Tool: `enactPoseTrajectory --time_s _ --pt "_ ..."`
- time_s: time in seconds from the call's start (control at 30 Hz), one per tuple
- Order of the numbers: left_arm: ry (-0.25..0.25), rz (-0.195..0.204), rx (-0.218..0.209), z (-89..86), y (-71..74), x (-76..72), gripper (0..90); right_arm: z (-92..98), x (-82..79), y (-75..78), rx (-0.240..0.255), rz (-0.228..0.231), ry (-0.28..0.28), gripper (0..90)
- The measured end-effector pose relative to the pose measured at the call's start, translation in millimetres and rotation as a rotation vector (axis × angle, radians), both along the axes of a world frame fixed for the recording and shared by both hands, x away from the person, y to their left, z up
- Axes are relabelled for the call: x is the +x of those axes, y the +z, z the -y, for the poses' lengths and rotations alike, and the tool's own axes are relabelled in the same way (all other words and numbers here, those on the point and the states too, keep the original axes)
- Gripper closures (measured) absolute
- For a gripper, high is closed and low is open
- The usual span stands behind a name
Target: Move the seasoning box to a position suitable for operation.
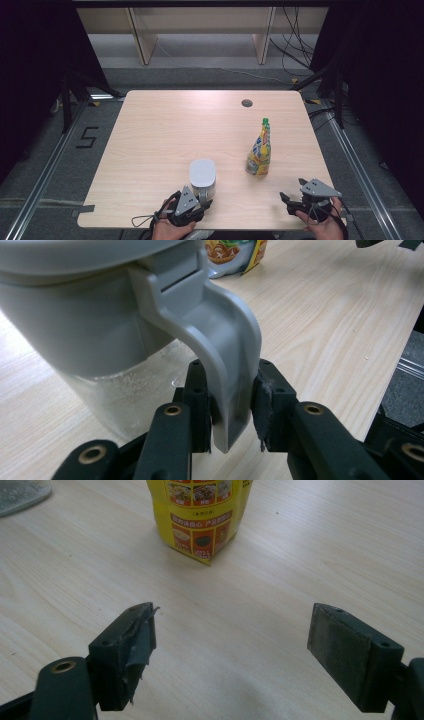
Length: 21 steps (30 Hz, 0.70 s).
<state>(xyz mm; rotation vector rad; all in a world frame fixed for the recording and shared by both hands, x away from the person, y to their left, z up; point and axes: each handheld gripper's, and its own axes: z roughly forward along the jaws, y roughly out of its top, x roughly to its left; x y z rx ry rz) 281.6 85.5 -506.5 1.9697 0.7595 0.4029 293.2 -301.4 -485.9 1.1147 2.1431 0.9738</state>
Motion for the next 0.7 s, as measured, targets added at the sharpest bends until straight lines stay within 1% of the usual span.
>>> enactPoseTrajectory --time_s 0.03,0.1,0.13,0.17,0.2,0.23,0.27,0.3,0.33,0.37,0.4,0.43,0.47,0.5,0.53,0.57,0.6,0.63,0.7 --pt "0.004 -0.009 0.008 -3.3 0.3 -0.1 69.8 0.0 -0.1 0.1 -0.001 0.003 0.001 20.5" --pt "0.021 -0.012 -0.002 -8.1 0.2 -0.6 69.5 0.0 -0.1 0.0 0.0 0.003 0.001 20.5" --pt "0.034 -0.008 0.017 -18.0 1.6 -0.4 68.8 -0.6 0.3 -0.6 0.004 -0.006 0.0 20.5" --pt "0.034 -0.008 0.017 -18.0 1.6 -0.4 68.3 -0.6 0.3 -0.6 0.004 -0.006 0.0 20.5" --pt "0.038 0.009 0.04 -27.9 2.4 1.2 68.0 -0.8 -0.4 -0.6 0.01 -0.019 -0.006 20.5" --pt "0.038 0.009 0.04 -27.9 2.4 1.2 67.8 -0.8 -0.4 -0.6 0.01 -0.019 -0.006 20.5" --pt "0.064 0.003 0.025 -32.7 2.1 1.4 67.8 0.0 -0.3 -0.2 -0.001 -0.004 -0.011 20.5" --pt "0.071 -0.005 0.023 -35.8 2.1 2.4 67.7 -0.2 -0.8 -0.1 0.004 -0.001 -0.017 20.5" --pt "0.079 -0.003 0.021 -39.2 2.0 4.0 67.6 -0.5 -1.0 -0.2 0.006 -0.005 -0.021 20.5" --pt "0.086 -0.001 0.031 -42.4 2.7 5.1 67.6 -0.1 0.4 -1.0 -0.006 -0.001 -0.009 20.5" --pt "0.091 -0.005 0.038 -47.5 3.2 7.6 67.5 -1.0 -0.3 -1.3 0.007 -0.021 -0.006 20.5" --pt "0.091 -0.005 0.038 -47.5 3.2 7.6 67.6 -1.0 -0.3 -1.3 0.007 -0.021 -0.006 20.5" --pt "0.1 0.003 0.04 -52.2 3.1 10.8 67.6 -0.6 0.0 -1.1 -0.002 -0.005 -0.004 20.6" --pt "0.1 0.003 0.04 -52.2 3.1 10.8 67.5 -1.3 -0.6 -1.0 0.012 -0.024 -0.006 20.6" --pt "0.105 0.0 0.044 -53.9 3.3 11.7 67.5 -1.3 -0.6 -1.0 0.012 -0.024 -0.006 20.6" --pt "0.126 0.0 0.046 -59.0 3.3 15.4 67.5 -0.5 0.0 -1.3 0.003 -0.013 -0.003 20.6" --pt "0.126 0.0 0.046 -59.0 3.3 15.4 67.5 -0.5 0.0 -1.3 0.003 -0.013 -0.003 20.6" --pt "0.137 -0.005 0.04 -61.0 3.2 16.7 67.5 -0.1 0.2 -1.1 -0.006 -0.003 -0.005 20.6" --pt "0.154 -0.014 0.031 -65.7 3.5 19.6 67.5 -0.8 -0.2 -1.0 0.006 -0.016 -0.003 20.7"
